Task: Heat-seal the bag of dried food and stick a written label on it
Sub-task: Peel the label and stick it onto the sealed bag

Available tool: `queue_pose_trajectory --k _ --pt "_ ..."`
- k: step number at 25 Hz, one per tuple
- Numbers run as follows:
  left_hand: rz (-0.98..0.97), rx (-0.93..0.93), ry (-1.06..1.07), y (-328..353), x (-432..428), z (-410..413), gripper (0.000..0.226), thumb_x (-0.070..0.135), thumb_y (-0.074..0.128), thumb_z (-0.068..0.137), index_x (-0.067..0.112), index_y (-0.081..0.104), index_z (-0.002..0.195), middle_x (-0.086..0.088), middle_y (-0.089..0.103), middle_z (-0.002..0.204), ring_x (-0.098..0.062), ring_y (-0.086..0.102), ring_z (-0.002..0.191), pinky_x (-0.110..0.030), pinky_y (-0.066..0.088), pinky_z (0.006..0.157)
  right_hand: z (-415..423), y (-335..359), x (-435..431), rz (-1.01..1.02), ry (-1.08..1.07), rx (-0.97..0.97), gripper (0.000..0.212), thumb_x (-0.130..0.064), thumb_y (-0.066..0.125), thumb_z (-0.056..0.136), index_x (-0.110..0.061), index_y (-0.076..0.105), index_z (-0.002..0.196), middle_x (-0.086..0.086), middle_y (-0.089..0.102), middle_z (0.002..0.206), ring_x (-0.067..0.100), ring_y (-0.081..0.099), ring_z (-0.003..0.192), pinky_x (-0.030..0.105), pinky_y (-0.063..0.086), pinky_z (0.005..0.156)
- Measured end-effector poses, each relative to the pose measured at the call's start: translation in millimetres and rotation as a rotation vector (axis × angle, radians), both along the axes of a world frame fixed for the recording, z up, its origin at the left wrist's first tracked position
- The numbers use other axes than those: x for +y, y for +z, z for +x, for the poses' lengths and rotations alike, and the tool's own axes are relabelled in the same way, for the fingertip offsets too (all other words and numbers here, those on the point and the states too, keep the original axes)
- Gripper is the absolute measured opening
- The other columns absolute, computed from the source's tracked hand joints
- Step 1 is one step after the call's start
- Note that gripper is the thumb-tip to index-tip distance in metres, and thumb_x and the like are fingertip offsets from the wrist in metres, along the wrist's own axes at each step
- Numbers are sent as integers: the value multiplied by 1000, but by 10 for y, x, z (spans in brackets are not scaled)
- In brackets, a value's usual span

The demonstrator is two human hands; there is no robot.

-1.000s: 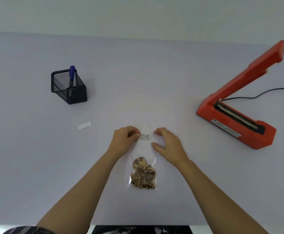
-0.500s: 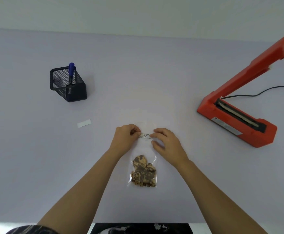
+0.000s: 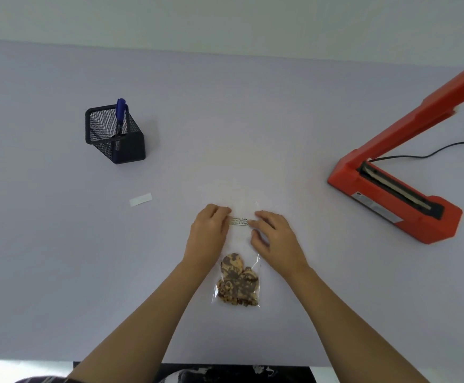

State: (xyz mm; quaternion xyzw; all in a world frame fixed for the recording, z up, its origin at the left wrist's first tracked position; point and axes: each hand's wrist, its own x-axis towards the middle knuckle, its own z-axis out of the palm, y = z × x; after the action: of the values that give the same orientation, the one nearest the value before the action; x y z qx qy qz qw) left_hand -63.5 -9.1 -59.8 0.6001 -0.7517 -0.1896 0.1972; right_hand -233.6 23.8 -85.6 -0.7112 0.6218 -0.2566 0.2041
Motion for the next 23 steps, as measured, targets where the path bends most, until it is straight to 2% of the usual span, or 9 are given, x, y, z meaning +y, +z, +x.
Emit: queue_pose_trajectory --k 2,4,6,9,12,16,18,21,23 --pt "-114 -204 -73 -51 114 36 32 38 44 92 24 69 107 -6 65 107 -25 61 81 -34 45 62 0 -30 8 -18 6 13 22 -11 65 82 -11 68 104 8 62 114 18 52 108 15 36 97" --pt "-77 -341 -98 -59 191 49 42 53 31 92 39 67 109 -2 61 122 -23 59 85 -36 41 63 -2 -46 8 -25 8 20 23 -14 63 83 -11 67 105 8 62 115 19 52 109 17 37 97" --pt "16 -373 -95 -41 207 52 48 57 20 93 47 64 110 0 55 131 -24 56 90 -37 39 67 -1 -56 16 -36 2 26 23 -16 59 84 -11 67 105 9 62 115 18 52 110 17 37 96" --pt "156 -323 3 -20 175 118 48 62 17 89 55 58 113 4 40 143 -24 46 105 -39 33 79 6 -70 5 -48 -3 35 21 -13 62 82 -10 68 103 9 63 113 19 53 108 17 38 96" --pt "183 -238 131 10 162 157 51 63 19 86 50 64 108 3 36 146 -25 40 109 -39 30 82 13 -85 2 -51 -5 31 21 -10 64 81 -10 68 102 9 63 113 20 53 108 18 40 95" --pt "62 -309 37 -13 210 31 44 60 29 87 48 62 112 2 44 142 -25 49 100 -39 37 77 8 -83 13 -70 2 43 22 -11 65 82 -10 68 103 9 63 113 20 54 108 22 43 94" --pt "66 -350 23 -53 205 89 43 60 28 87 50 60 115 2 44 142 -26 50 99 -39 38 75 16 -78 6 -79 3 45 22 -11 65 81 -10 68 103 9 64 112 20 54 107 22 44 93" --pt "86 -259 88 -54 163 196 48 57 28 88 39 61 118 -5 47 137 -31 50 102 -41 41 77 31 -77 -9 -65 1 39 22 -11 63 81 -10 67 103 9 63 113 20 53 107 25 46 92" --pt "29 -241 4 -65 187 193 45 52 32 89 35 64 116 -9 52 131 -32 53 99 -40 43 74 31 -78 -6 -67 -1 36 23 -13 60 82 -11 66 104 9 63 113 18 51 108 27 47 91"
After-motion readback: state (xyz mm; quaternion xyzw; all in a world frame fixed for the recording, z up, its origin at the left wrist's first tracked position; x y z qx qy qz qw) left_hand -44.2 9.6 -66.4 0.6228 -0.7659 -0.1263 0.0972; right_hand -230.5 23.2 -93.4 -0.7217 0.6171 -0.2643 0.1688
